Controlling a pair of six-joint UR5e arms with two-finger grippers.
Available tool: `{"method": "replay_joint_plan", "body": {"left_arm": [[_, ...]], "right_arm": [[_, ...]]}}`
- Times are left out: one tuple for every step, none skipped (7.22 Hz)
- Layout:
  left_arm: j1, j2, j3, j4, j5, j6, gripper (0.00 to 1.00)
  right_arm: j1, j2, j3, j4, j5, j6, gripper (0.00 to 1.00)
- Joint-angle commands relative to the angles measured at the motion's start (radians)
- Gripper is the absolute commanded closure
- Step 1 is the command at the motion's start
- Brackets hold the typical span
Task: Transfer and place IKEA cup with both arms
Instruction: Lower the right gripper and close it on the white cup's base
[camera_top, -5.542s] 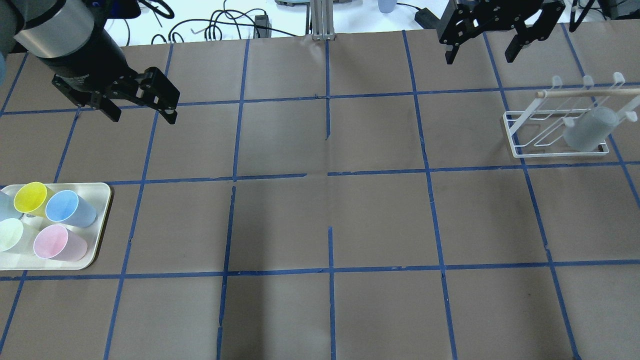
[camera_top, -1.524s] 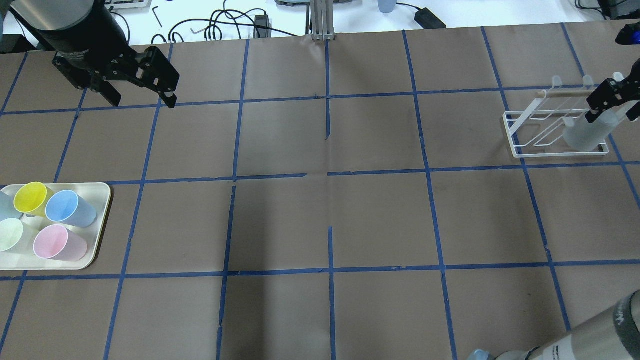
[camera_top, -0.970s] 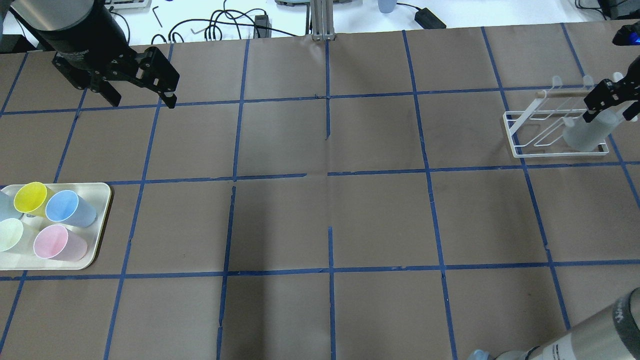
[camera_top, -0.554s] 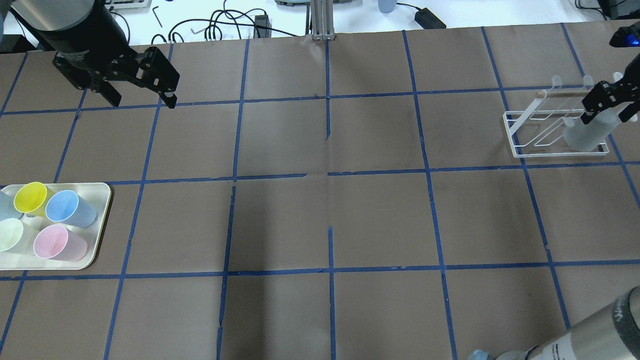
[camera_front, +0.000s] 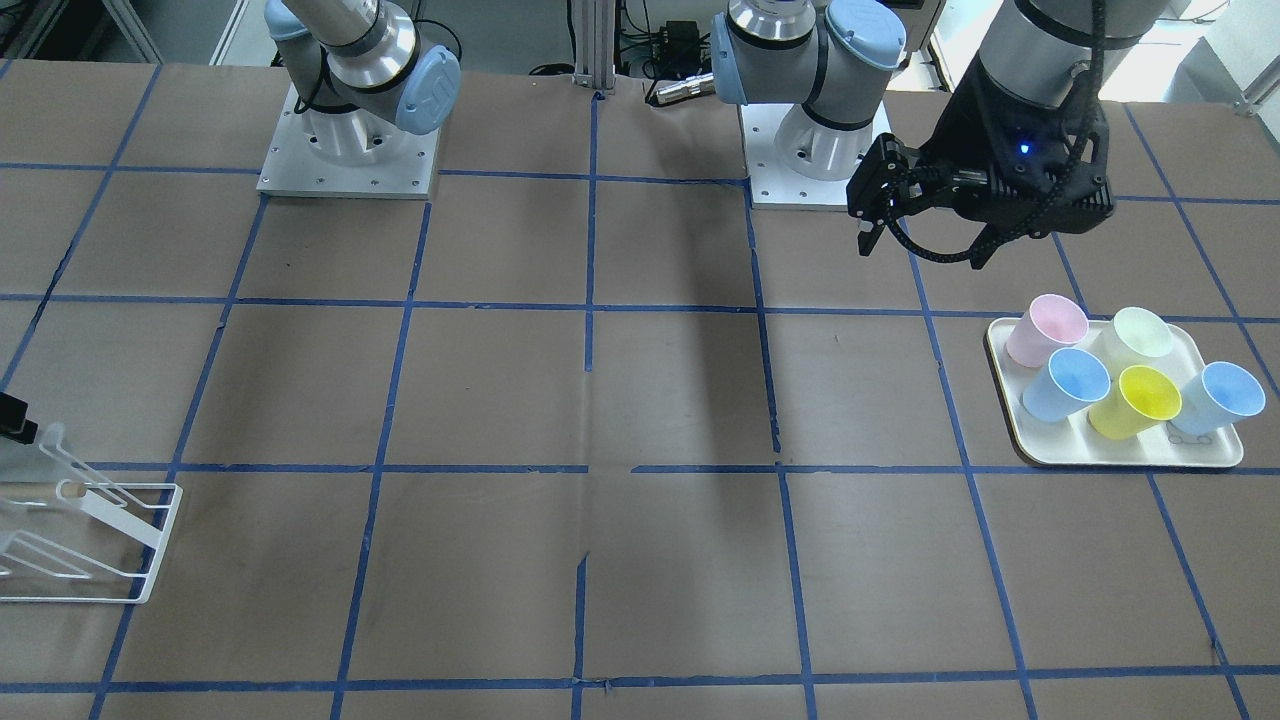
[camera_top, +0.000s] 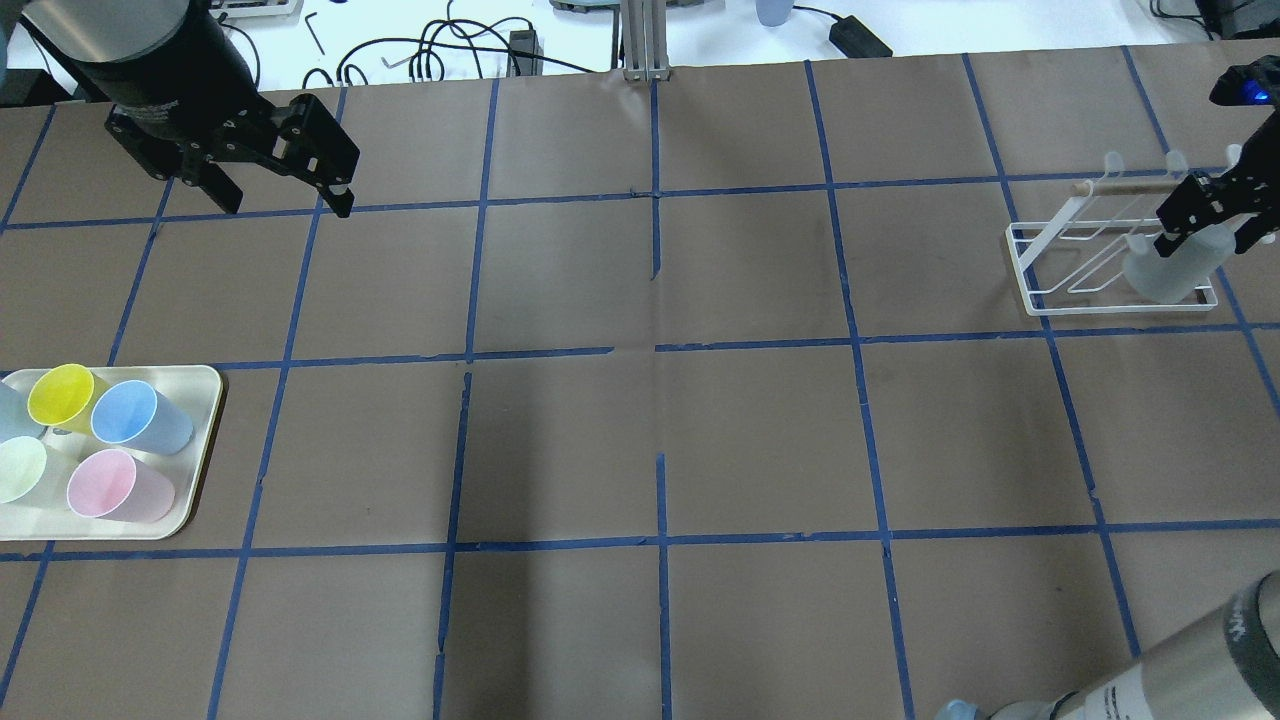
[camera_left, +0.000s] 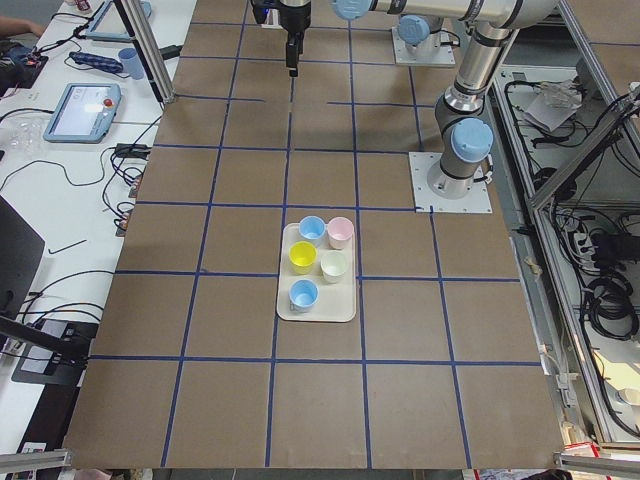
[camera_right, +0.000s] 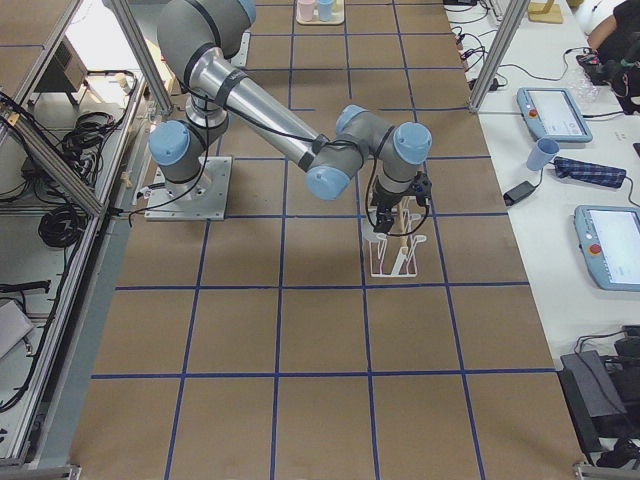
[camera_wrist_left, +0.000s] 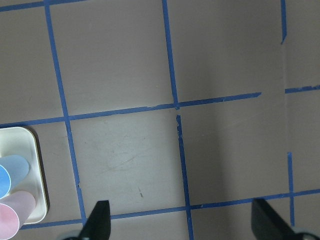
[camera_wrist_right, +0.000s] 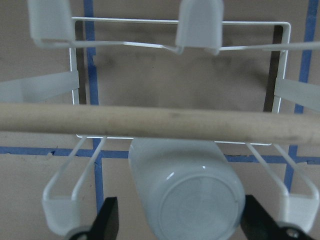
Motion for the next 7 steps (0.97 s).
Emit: {"method": "replay_joint_plan", "body": {"left_arm": [[0.000,-0.001,0.001,0.000,-0.001,0.000,0.00],[0.000,-0.001,0.001,0.000,-0.001,0.000,0.00],[0.000,-0.001,0.001,0.000,-0.001,0.000,0.00],[0.000,-0.001,0.000,0.000,-0.001,0.000,0.00],[0.000,-0.001,0.001,0.000,-0.001,0.000,0.00],[0.000,-0.001,0.000,0.000,-0.001,0.000,0.00],[0.000,-0.001,0.001,0.000,0.000,0.000,0.00]], "right_arm": [[0.000,0.010,0.002,-0.017,0.001,-0.002,0.13],[0.000,0.011,0.002,-0.017,0.001,-0.002,0.13],[0.000,0.011,0.002,-0.017,0.008,-0.002,0.13],[0.000,0.013,0.005,-0.017,0.014,-0.002,0.15],[0.000,0.013,0.005,-0.017,0.016,-0.002,0.18],[-0.002,0.021,0.003,-0.017,0.016,-0.002,0.22],[-0.002,0.025,0.003,-0.017,0.016,-0.004,0.29]]}}
